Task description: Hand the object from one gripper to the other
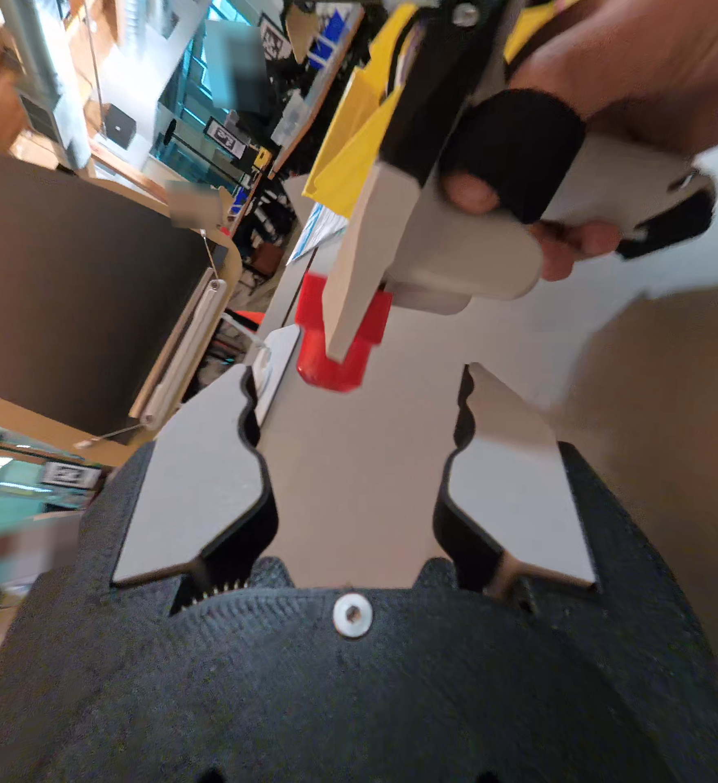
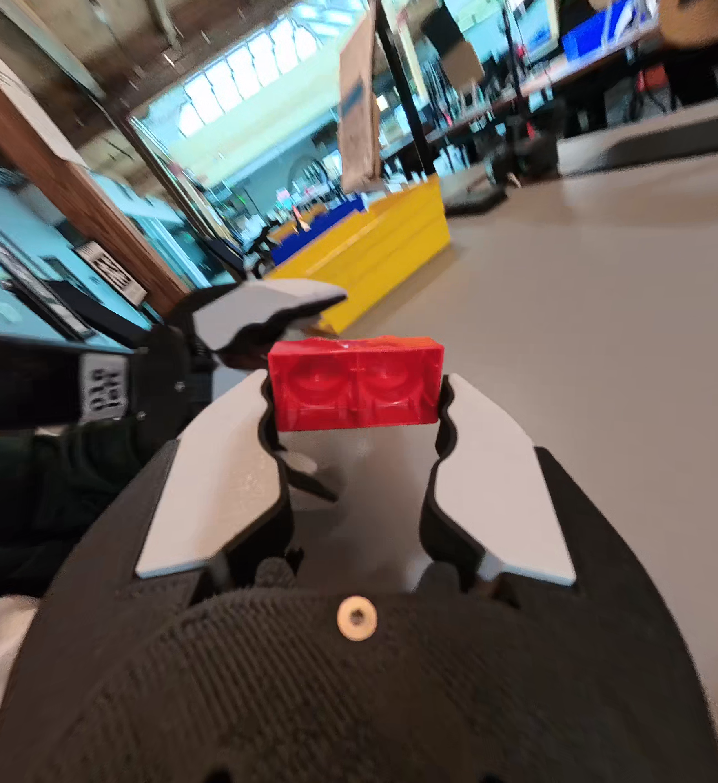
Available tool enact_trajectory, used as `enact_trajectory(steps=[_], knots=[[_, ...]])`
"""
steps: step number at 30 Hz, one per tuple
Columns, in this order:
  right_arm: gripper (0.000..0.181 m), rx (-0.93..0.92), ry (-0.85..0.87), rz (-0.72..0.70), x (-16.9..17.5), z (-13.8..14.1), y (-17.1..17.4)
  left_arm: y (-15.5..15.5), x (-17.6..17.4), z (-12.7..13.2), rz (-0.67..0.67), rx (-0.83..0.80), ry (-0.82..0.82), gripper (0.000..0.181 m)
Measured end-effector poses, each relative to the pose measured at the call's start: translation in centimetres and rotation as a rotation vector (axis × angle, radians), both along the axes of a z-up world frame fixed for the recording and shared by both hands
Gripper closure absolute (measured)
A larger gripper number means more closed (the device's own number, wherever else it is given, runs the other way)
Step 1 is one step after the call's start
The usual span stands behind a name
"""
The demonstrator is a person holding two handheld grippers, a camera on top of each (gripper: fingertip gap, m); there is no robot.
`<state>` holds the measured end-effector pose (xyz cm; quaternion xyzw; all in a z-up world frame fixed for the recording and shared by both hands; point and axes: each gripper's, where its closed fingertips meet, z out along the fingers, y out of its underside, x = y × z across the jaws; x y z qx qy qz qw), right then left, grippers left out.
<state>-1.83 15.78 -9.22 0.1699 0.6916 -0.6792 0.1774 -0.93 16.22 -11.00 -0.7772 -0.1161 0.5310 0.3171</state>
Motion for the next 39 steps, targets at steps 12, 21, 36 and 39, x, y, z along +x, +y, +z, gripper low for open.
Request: enact_trajectory(steps=[12, 21, 36, 39], knots=[[0.106, -0.359, 0.298, 0.183, 3.6, 4.8, 1.4, 1.4, 3.3, 6.1, -0.542, 0.951, -0.382, 0.085], [0.106, -0.52, 0.179, 0.158, 4.6, 6.8, 1.4, 1.7, 4.4, 8.2, -0.677, 1.14, -0.372, 0.091], [0.107, -0.421, 0.254, 0.175, 4.7, 5.5, 0.9, 0.9, 4.2, 7.5, -0.626, 1.039, -0.379, 0.116], [0.106, -0.408, 0.259, 0.173, 4.7, 5.4, 0.8, 0.8, 4.1, 7.2, -0.617, 1.012, -0.382, 0.116]])
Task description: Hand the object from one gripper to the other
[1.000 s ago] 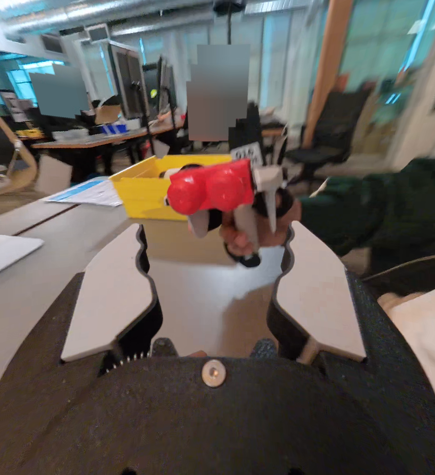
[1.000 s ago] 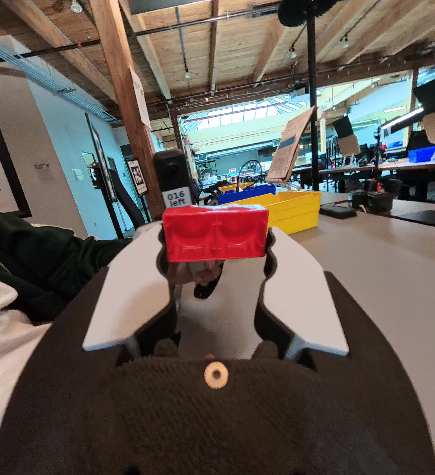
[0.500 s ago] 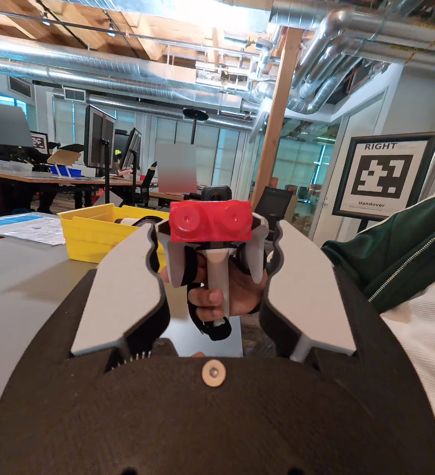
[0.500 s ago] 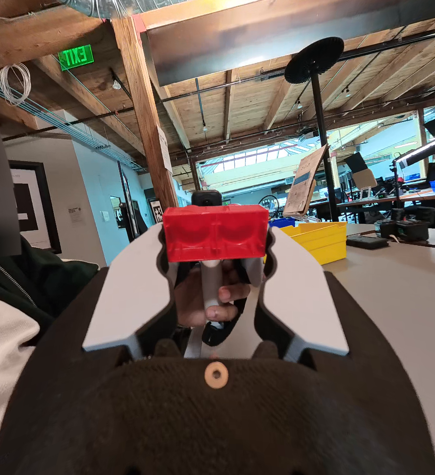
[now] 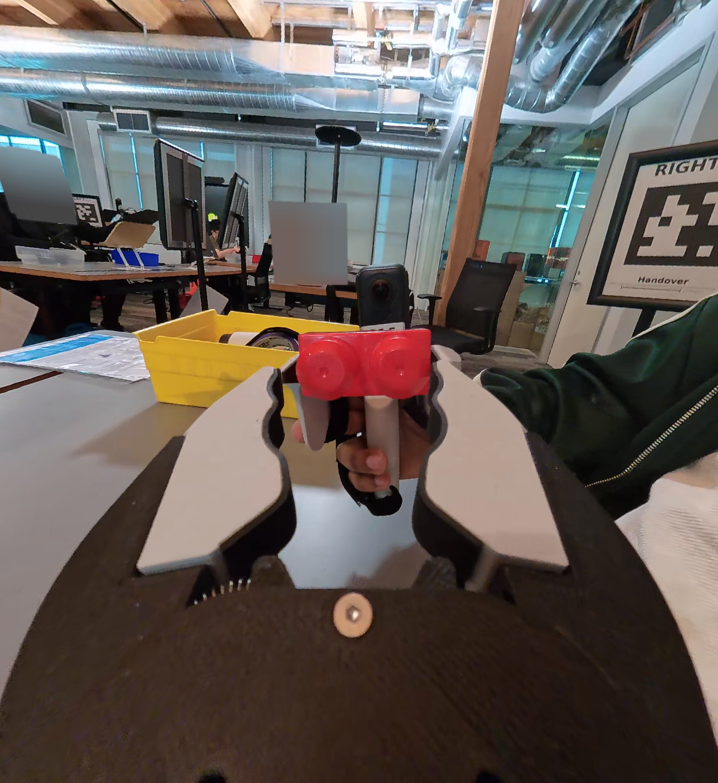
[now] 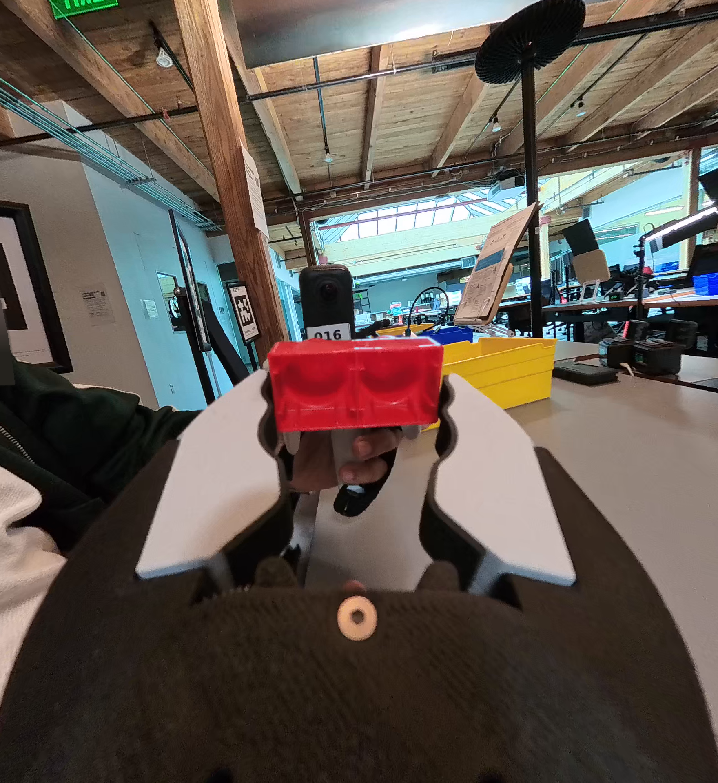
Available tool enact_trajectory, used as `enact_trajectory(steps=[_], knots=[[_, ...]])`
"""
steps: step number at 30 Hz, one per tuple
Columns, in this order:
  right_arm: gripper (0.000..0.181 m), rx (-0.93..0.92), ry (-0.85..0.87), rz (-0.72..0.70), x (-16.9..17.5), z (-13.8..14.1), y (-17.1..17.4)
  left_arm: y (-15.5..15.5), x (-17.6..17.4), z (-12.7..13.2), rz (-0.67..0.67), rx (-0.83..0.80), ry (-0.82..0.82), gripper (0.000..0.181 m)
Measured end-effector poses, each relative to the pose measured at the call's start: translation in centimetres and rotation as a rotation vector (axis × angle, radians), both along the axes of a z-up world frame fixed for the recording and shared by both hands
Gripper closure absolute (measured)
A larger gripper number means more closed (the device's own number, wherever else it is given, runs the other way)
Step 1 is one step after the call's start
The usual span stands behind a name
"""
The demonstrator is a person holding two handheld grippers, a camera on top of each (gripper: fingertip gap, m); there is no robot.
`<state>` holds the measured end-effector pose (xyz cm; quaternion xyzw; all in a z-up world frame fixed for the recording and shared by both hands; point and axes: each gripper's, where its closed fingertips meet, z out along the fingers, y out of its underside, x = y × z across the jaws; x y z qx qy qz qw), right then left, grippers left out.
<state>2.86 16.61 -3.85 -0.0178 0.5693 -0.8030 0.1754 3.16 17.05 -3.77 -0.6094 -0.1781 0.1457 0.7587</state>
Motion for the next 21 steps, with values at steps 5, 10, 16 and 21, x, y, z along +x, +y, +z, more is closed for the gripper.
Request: enact_trajectory(steps=[5, 10, 16, 21], knots=[[0.106, 0.014, 0.008, -0.003, 0.0, -0.2, -0.1, 0.3, 0.2, -0.2, -0.011, -0.021, 0.0, 0.121], [0.106, 0.03, 0.01, 0.015, 0.2, -0.4, -0.2, 0.4, 0.2, -0.3, -0.025, -0.031, 0.0, 0.121], [0.106, 0.066, 0.005, 0.045, 0.4, -0.9, -0.3, 0.5, 0.3, -0.8, -0.062, -0.051, -0.018, 0.12], [0.106, 0.085, -0.012, 0.062, 0.4, -1.2, -0.4, 0.4, 0.3, -1.1, -0.066, -0.087, -0.04, 0.12]])
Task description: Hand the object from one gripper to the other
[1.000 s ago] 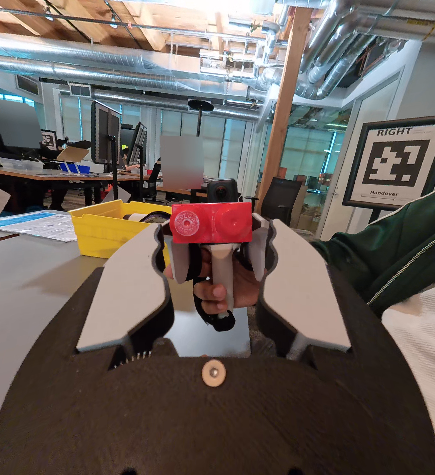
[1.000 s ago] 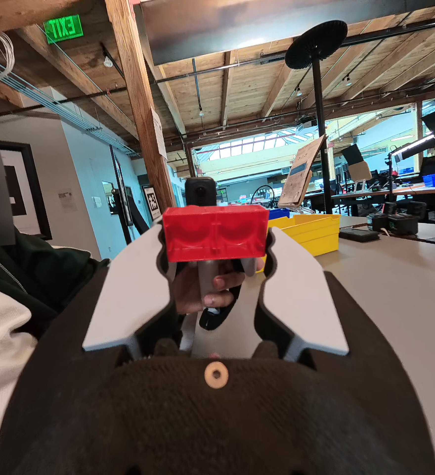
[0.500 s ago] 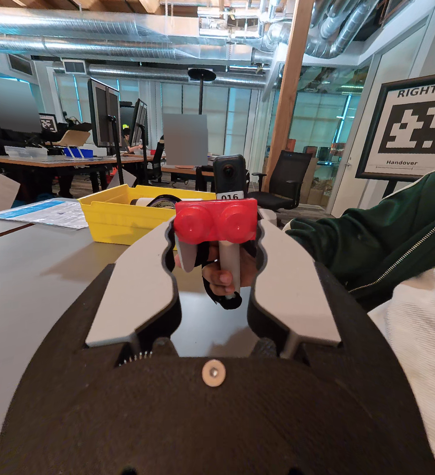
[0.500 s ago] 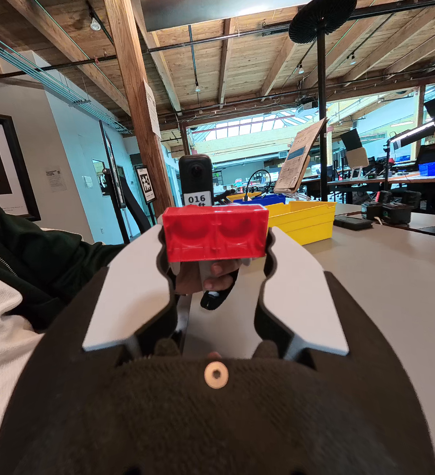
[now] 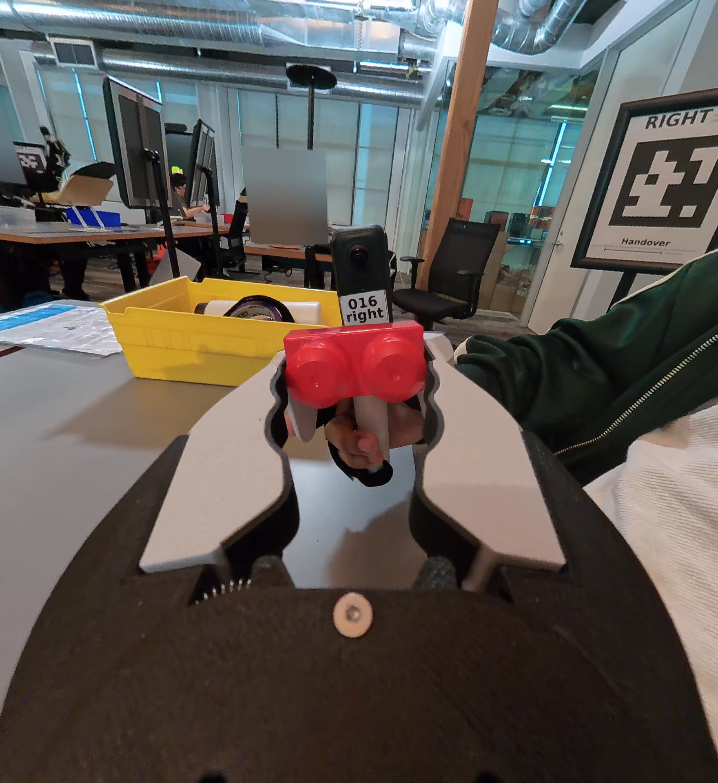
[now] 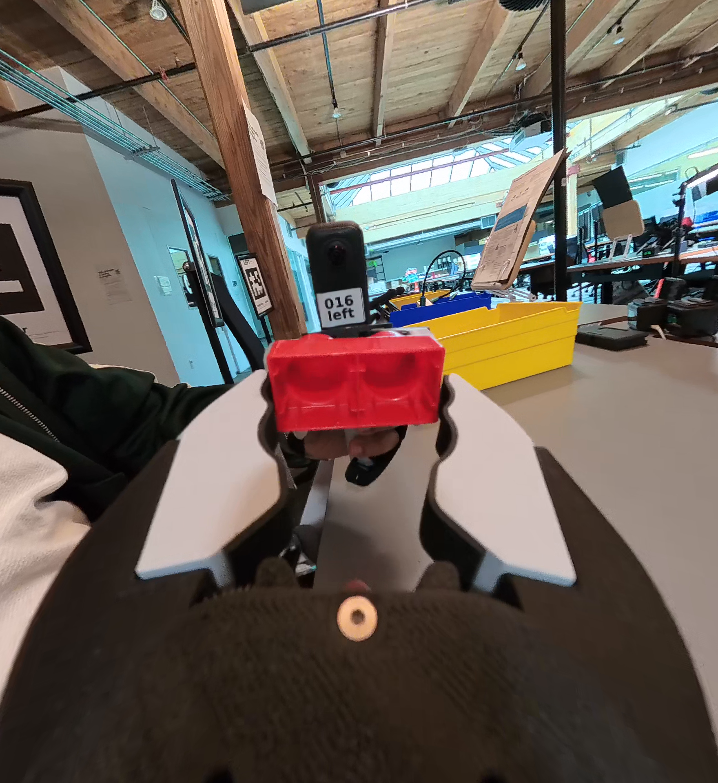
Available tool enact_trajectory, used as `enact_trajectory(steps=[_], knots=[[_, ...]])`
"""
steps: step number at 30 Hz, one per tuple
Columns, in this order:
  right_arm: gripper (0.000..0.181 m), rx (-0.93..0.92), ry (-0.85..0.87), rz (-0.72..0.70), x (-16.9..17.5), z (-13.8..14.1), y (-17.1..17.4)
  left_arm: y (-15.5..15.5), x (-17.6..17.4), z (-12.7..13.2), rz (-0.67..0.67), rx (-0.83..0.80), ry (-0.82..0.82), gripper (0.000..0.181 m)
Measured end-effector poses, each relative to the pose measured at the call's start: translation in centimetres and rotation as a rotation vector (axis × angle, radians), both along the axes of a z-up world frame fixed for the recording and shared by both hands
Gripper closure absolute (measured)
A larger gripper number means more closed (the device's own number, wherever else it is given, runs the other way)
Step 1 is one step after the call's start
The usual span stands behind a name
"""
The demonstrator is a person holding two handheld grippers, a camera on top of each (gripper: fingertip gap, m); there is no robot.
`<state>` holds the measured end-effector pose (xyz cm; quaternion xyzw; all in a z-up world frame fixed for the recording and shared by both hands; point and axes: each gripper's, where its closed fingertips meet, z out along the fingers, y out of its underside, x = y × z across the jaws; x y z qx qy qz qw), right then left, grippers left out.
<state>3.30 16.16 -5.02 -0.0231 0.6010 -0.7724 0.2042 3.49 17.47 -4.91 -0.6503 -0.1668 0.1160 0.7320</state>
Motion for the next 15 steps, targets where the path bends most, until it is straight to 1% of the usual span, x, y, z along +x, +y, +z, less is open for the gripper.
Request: enact_trajectory(steps=[4, 6, 8, 10, 11, 13, 15], knots=[[0.106, 0.001, -0.042, 0.013, -0.1, -0.2, -0.1, -0.2, -0.2, 0.0, 0.004, 0.0, -0.034, 0.12], [0.099, 0.001, -0.052, -0.012, -0.7, -0.3, -0.1, -0.3, -0.5, -0.2, 0.022, -0.009, -0.049, 0.12], [0.09, 0.006, -0.047, -0.077, -1.8, -0.3, 0.0, -0.8, -1.0, -0.6, 0.062, -0.036, -0.069, 0.12], [0.086, 0.034, -0.014, -0.183, -3.3, -0.7, 0.1, -1.7, -2.0, -1.3, 0.123, -0.074, -0.118, 0.12], [0.087, 0.071, 0.023, -0.262, -4.3, -1.2, 0.2, -2.4, -2.8, -1.9, 0.172, -0.1, -0.155, 0.119], [0.09, 0.168, 0.171, -0.42, -5.9, -2.2, 0.3, -4.1, -4.2, -3.3, 0.291, -0.149, -0.245, 0.119], [0.099, 0.28, 0.375, -0.555, -6.7, -3.0, 0.5, -5.3, -5.0, -4.2, 0.36, -0.154, -0.322, 0.119]])
